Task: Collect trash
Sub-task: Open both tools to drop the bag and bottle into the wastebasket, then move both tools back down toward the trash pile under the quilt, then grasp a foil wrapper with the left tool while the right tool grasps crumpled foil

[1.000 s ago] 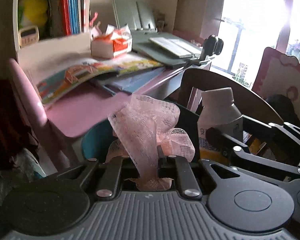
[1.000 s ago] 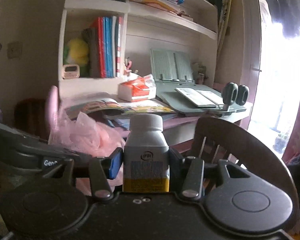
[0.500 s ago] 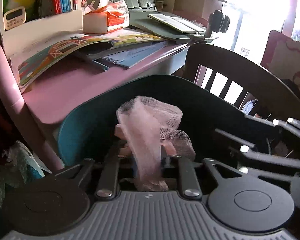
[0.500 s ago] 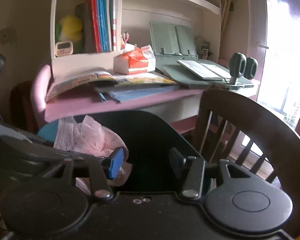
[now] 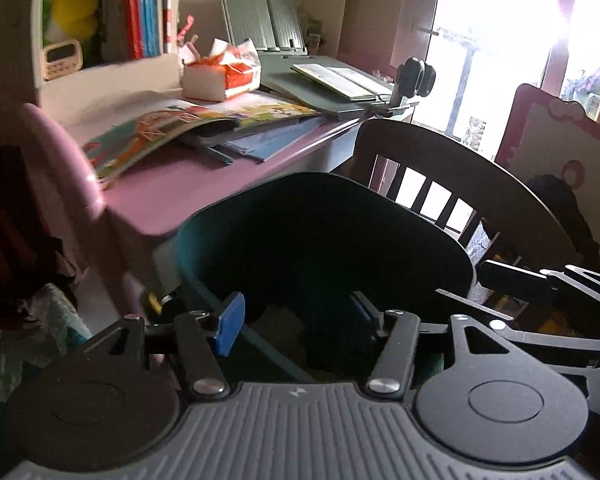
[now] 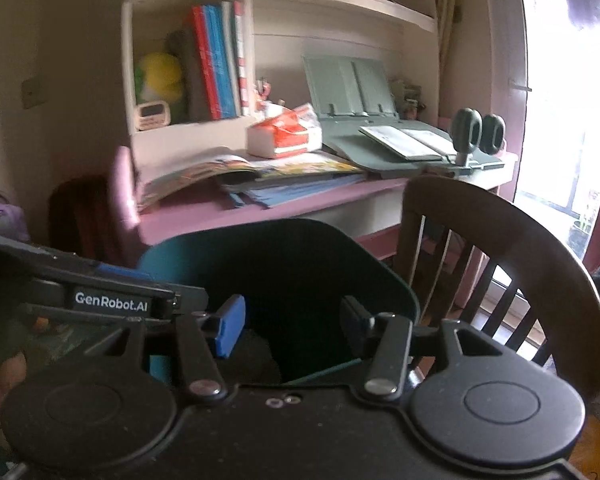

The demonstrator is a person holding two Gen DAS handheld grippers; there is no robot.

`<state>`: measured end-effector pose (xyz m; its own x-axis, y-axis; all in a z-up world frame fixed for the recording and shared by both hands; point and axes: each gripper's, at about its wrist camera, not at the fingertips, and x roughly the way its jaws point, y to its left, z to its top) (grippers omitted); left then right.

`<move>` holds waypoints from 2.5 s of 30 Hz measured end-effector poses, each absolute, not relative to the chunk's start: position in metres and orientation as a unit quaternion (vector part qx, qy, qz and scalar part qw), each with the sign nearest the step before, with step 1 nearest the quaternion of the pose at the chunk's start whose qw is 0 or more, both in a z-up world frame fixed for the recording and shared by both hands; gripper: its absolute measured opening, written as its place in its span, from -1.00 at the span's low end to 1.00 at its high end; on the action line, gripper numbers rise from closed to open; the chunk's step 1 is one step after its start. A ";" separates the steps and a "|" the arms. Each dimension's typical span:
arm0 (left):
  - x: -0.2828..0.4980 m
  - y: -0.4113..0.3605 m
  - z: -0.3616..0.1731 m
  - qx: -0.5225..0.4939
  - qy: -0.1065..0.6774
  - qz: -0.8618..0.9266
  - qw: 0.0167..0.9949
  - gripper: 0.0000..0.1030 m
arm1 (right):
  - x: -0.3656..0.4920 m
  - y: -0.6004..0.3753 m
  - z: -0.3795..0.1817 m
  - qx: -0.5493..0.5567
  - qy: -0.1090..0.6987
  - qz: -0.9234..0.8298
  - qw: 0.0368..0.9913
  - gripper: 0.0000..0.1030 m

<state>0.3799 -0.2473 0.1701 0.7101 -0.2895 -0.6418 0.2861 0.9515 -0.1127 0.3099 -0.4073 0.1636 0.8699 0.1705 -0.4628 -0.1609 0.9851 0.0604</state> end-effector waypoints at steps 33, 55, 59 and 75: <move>0.155 0.024 0.113 -0.049 0.338 -0.032 0.939 0.73 | 0.171 -0.195 0.117 0.064 0.247 0.248 0.935 0.10; 0.220 0.117 -0.182 -0.122 0.520 0.037 0.844 0.94 | 0.250 -0.078 -0.173 -0.055 0.504 0.230 0.830 0.10; 0.235 0.124 -0.233 -0.100 0.558 0.047 0.822 0.94 | 0.258 -0.064 -0.227 -0.058 0.557 0.206 0.802 0.10; 0.269 0.153 -0.405 -0.047 0.658 0.009 0.751 0.94 | 0.244 0.010 -0.407 -0.272 0.628 0.360 0.634 0.10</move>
